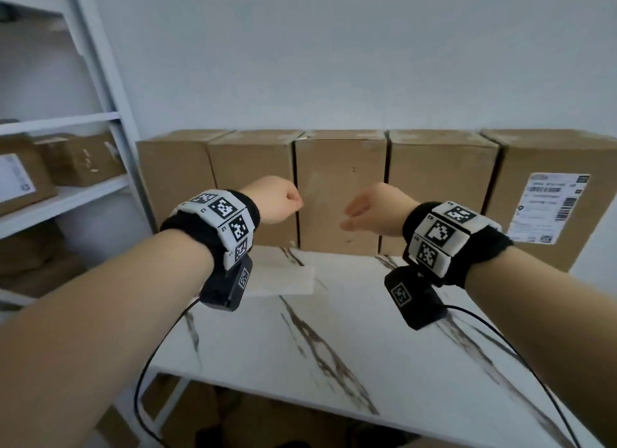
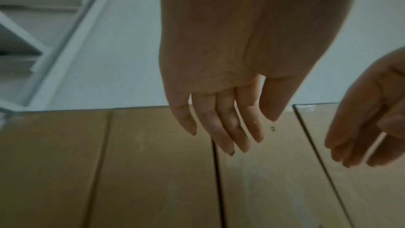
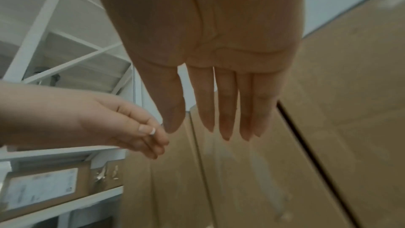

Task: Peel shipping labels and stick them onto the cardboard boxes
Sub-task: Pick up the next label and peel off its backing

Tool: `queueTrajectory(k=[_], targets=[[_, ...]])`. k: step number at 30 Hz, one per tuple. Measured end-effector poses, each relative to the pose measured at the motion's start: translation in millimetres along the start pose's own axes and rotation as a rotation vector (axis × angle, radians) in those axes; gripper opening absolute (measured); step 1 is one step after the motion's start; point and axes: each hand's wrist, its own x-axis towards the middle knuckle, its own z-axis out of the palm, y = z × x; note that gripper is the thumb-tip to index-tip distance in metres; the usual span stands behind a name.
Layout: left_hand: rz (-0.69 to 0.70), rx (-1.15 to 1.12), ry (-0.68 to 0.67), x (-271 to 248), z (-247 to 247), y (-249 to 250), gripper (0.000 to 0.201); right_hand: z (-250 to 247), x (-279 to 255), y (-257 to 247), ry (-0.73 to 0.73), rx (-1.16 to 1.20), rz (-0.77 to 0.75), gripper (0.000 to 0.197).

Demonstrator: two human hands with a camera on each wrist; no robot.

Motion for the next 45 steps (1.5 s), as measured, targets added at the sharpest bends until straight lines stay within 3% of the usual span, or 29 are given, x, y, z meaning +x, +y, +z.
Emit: queueTrajectory(k=[7, 11, 13, 18, 26, 29, 33, 36, 37, 40, 42, 45], targets=[[-0.129, 0.104, -0.326, -29.0, 26.6, -70.3, 0.039, 64.6, 21.4, -32.8, -0.278, 0.198, 0.19, 0.04], [-0.18, 0.115, -0.398, -37.3, 38.5, -102.3, 0.041, 86.9, 32.5, -50.6, -0.286, 0.106, 0.266, 0.057], [-0.173, 0.111, -0.416, -40.6, 43.8, -107.7, 0.041, 92.5, 36.7, -56.0, -0.282, 0.124, 0.309, 0.056], [-0.14, 0.033, -0.418, -39.1, 61.0, -110.4, 0.039, 101.2, 45.6, -55.8, -0.309, 0.435, 0.499, 0.056], [-0.109, 0.059, -0.455, -37.7, 68.3, -107.1, 0.039, 106.9, 50.3, -50.2, -0.359, 0.62, 0.605, 0.017], [-0.11, 0.038, -0.453, -37.3, 69.7, -107.3, 0.039, 108.3, 50.9, -51.4, -0.262, 0.542, 0.562, 0.012], [-0.126, 0.002, -0.356, -35.4, 67.0, -104.5, 0.038, 101.9, 47.4, -47.2, -0.157, 0.466, 0.455, 0.042], [-0.191, -0.096, -0.17, -29.9, 60.8, -104.1, 0.047, 91.2, 38.7, -43.9, -0.046, 0.499, 0.37, 0.028], [-0.22, -0.157, -0.116, -27.4, 58.8, -104.2, 0.052, 87.6, 36.5, -42.6, -0.009, 0.497, 0.34, 0.019], [-0.289, -0.496, -0.052, -21.6, 54.5, -99.4, 0.059, 77.9, 29.8, -34.3, 0.106, 0.506, 0.273, 0.019], [-0.322, -0.781, -0.051, -22.4, 51.3, -90.7, 0.053, 73.0, 25.5, -26.8, 0.171, 0.516, 0.23, 0.021], [-0.298, -1.029, -0.052, -25.9, 45.9, -75.6, 0.033, 68.4, 18.8, -15.4, 0.249, 0.471, 0.182, 0.017]])
